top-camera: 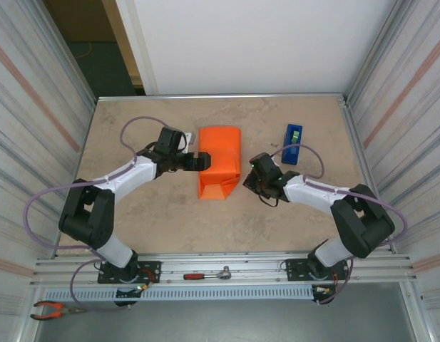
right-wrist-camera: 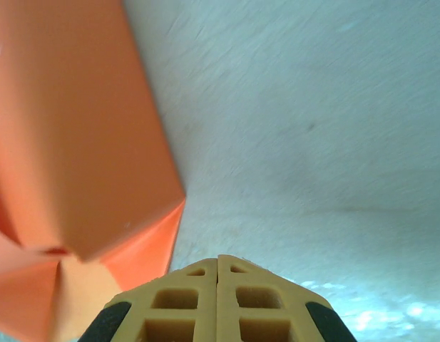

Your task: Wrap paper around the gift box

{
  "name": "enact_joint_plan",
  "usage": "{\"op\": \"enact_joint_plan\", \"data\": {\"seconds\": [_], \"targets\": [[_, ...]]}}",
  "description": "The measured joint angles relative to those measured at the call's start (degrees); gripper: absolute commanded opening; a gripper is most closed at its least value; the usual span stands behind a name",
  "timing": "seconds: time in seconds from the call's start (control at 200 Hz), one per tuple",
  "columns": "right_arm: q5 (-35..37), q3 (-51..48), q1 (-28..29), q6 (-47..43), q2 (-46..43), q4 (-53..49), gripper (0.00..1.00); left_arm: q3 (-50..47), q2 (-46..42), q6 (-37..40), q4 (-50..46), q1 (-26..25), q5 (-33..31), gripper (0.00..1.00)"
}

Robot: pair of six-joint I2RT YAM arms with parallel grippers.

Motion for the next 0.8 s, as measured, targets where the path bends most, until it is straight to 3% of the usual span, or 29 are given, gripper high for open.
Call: {"op": "enact_joint_plan", "data": {"seconds": [0.266,0.802], "targets": [[-0.11,4.50,-0.04,-0.44,2.69,-3.56,0.00,0.00,2.01,-0.02,-0.04,0.39,0.83,0.99],[-3.52,11.56,1.44,-1.53,12.92,0.39,0.00,0.46,5.90,0.94,-0.31,0.22,2.54,0.98]]}}
